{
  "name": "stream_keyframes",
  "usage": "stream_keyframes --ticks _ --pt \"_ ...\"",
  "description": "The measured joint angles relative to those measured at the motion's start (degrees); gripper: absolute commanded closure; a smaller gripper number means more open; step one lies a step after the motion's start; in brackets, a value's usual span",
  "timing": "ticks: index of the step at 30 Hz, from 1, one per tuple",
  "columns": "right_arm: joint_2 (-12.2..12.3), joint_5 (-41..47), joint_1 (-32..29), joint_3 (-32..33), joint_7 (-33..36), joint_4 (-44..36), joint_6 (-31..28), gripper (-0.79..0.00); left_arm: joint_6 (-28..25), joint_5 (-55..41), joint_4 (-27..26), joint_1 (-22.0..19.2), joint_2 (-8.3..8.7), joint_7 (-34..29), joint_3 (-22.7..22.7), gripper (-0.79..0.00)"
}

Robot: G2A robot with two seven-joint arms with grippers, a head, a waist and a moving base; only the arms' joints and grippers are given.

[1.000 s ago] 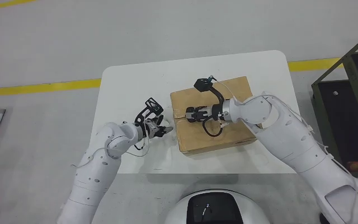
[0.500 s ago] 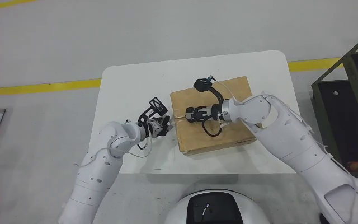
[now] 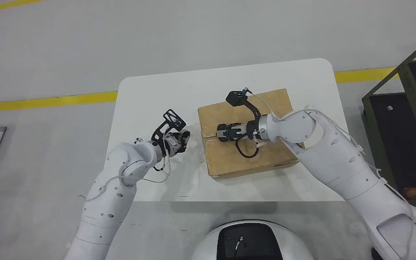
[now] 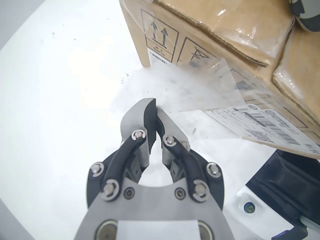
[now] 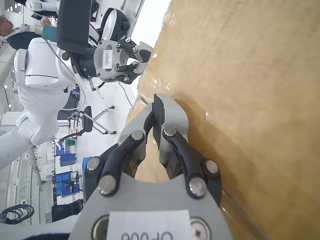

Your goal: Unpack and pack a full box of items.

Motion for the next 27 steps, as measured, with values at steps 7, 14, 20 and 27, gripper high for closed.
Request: stream_keyframes --ticks 7,14,20,27 --pt "0.01 -0.21 -0.04 0.12 0.17 -0.01 0.13 0.000 2.30 11.54 -7.08 2.93 0.86 2.11 -1.38 0.000" --pt "-0.03 -0.24 -0.27 0.11 0.13 0.04 0.08 0.000 3.76 16.80 -13.09 6.52 1.56 3.71 -4.27 0.000" --pt "-0.07 -0.09 -0.45 0.12 0.00 0.14 -0.22 0.000 4.16 16.86 -16.36 8.25 1.82 3.27 -6.37 -0.194" --pt "-0.04 -0.11 -0.79 0.38 -0.24 0.00 -0.36 0.000 4.12 17.05 -16.33 8.40 1.59 2.94 -5.90 -0.751"
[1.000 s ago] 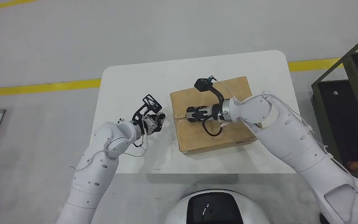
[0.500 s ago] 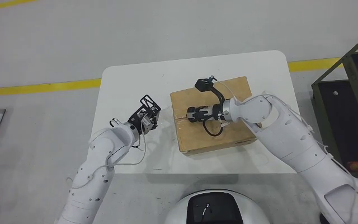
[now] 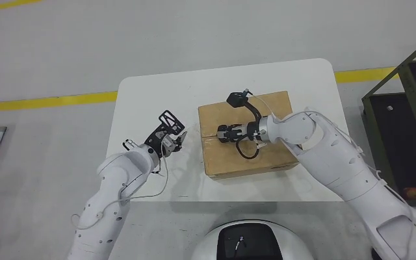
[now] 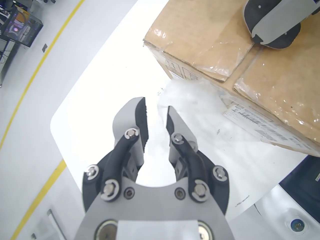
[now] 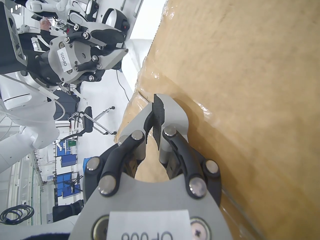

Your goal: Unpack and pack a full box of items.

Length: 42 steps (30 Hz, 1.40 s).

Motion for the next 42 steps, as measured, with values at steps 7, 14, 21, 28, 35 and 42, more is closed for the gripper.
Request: stream_keyframes --ticks 7,14,21,28,35,42 --pt "0.12 -0.21 -0.39 0.43 -0.03 -0.43 0.21 0.000 -0.88 0.84 1.66 -0.33 -0.15 -0.15 0.23 -0.785" --pt "0.10 -0.22 -0.31 0.46 0.20 -0.49 0.27 0.000 -2.74 2.89 1.70 1.63 0.56 -0.29 -3.27 -0.785" --pt "0.00 -0.24 -0.12 0.29 0.29 -0.23 0.25 0.000 -2.60 -8.00 -0.65 4.45 1.22 -3.35 -10.72 -0.785" --pt "-0.10 -0.14 -0.05 0.15 0.18 0.10 0.12 0.000 -7.90 -15.62 -2.38 7.40 1.74 -6.96 -12.22 -0.785" --pt "-0.16 0.03 -0.36 0.13 -0.20 0.30 -0.24 0.000 -10.64 -15.07 -0.26 7.27 1.52 -7.88 -7.62 -0.785" --pt "-0.04 -0.12 -1.09 0.49 -0.57 -0.38 -0.17 0.000 -6.57 -13.15 7.33 2.33 0.28 -6.21 -1.73 -0.785"
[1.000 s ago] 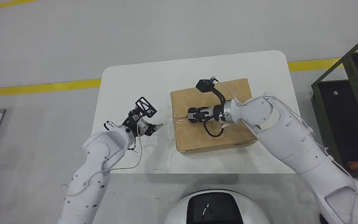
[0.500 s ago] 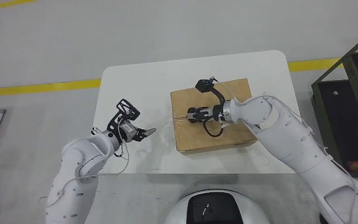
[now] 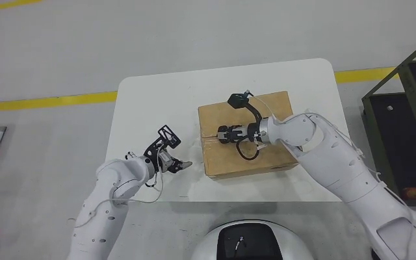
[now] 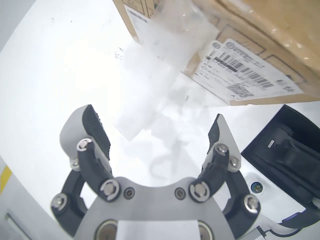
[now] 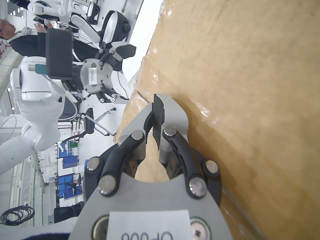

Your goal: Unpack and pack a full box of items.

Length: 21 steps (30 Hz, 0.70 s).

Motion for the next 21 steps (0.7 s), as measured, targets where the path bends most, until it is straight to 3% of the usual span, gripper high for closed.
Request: stream_keyframes --ticks 9,10,12,13,15,21 --pt "0.31 -0.45 -1.21 0.82 -0.28 -1.52 0.36 0.000 3.80 1.03 5.68 -5.24 -1.63 0.92 6.03 -0.785" --pt "0.32 -0.49 -1.31 0.85 -0.31 -1.65 0.41 0.000 4.14 1.65 6.02 -5.63 -1.78 1.10 6.62 -0.723" --pt "0.34 -0.54 -1.53 0.86 -0.41 -1.92 0.48 0.000 5.25 3.33 6.75 -6.35 -2.08 1.57 7.76 -0.366" --pt "0.34 -0.55 -1.61 0.85 -0.46 -2.03 0.49 0.000 5.81 3.82 7.06 -6.57 -2.21 1.80 8.15 -0.292" --pt "0.33 -0.56 -1.79 0.83 -0.62 -2.25 0.54 0.000 8.08 5.50 7.63 -7.07 -2.47 1.86 8.75 0.000" --pt "0.36 -0.61 -2.24 0.92 -0.81 -2.59 0.73 0.000 12.89 7.36 7.92 -7.12 -2.99 2.93 9.17 0.000"
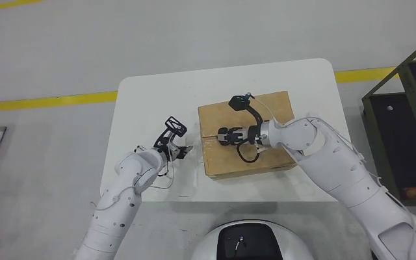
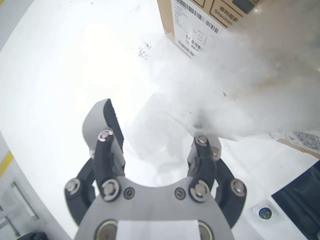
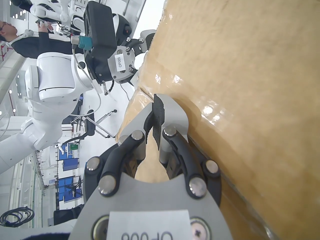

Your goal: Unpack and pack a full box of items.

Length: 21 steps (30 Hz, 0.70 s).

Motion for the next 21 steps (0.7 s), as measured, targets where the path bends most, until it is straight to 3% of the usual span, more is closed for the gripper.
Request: stream_keyframes --ticks 17,18,20,21 --pt "0.28 -0.29 -1.07 0.81 -0.08 -1.30 -0.10 0.000 4.34 4.28 -4.75 2.98 0.17 0.83 -3.46 0.000" --pt "0.30 -0.30 -1.15 0.86 -0.08 -1.39 -0.12 0.000 4.63 4.69 -5.29 3.24 0.20 0.79 -3.72 -0.089" --pt "0.34 -0.27 -1.31 0.99 -0.15 -1.55 -0.15 0.000 5.21 5.59 -6.56 3.78 0.26 0.48 -4.25 -0.594" --pt "0.35 -0.26 -1.38 1.04 -0.19 -1.59 -0.19 0.000 5.62 6.24 -7.13 3.94 0.28 0.32 -4.43 -0.785"
